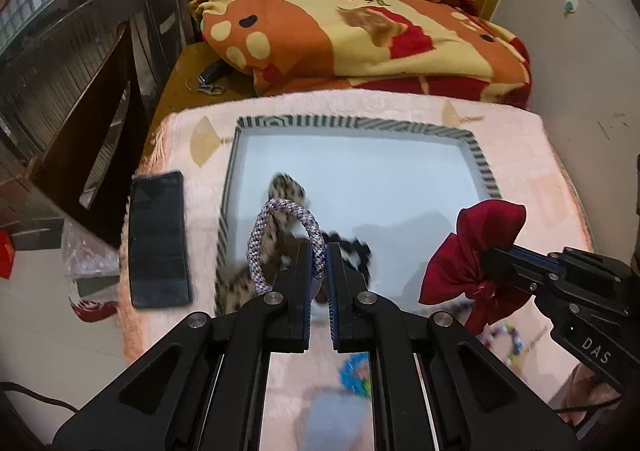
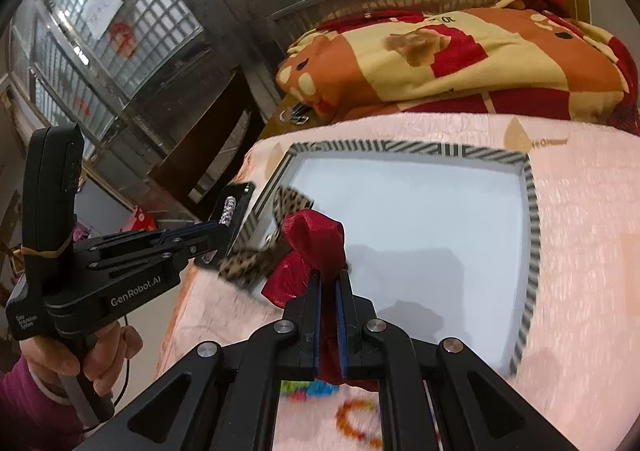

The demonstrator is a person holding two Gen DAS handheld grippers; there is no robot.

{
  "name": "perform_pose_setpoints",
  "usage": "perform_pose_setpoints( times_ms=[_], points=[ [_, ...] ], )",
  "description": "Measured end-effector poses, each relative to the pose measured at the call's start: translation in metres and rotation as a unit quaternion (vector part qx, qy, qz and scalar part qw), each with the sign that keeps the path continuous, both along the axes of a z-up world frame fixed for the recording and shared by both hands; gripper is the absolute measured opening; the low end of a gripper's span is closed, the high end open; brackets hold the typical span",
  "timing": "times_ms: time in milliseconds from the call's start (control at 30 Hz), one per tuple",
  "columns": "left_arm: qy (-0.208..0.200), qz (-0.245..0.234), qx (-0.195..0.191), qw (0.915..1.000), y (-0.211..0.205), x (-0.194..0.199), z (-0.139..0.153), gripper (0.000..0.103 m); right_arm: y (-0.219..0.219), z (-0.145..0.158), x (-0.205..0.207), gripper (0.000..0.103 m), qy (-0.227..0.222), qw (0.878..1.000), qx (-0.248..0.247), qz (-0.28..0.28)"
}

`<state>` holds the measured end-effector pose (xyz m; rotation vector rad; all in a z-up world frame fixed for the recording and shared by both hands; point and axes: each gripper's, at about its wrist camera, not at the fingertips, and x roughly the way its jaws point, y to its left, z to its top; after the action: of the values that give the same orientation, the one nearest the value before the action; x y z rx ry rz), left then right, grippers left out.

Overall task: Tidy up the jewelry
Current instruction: 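Place the grey hair tie and red bow into the tray with both tools and release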

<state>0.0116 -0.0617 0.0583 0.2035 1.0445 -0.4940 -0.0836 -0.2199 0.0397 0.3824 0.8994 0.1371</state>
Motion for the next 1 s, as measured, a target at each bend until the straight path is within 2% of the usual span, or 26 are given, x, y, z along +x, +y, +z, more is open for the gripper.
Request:
perform_pose_setpoints(
  times_ms=[333, 600, 1000],
  points=[
    [0.005, 0.01, 0.024, 0.9996, -0.019, 0.059, -0.018, 0.006, -0.012, -0.018, 0.063, 0.006, 0.024, 0.999, 0.021, -0.028],
    [0.025, 0.019, 0.034, 0.999, -0.032, 0.102, -0.041, 0.006, -0.023, -0.04, 0.108, 0.006, 0.044, 0.996, 0.061, -0.048],
    [0.067, 0.036, 0.04, 0.9963, -0.034, 0.137, -0.081, 0.006, -0.029, -0.083, 0.14, 0.006, 0.088, 0.99, 0.092, -0.063]
  ],
)
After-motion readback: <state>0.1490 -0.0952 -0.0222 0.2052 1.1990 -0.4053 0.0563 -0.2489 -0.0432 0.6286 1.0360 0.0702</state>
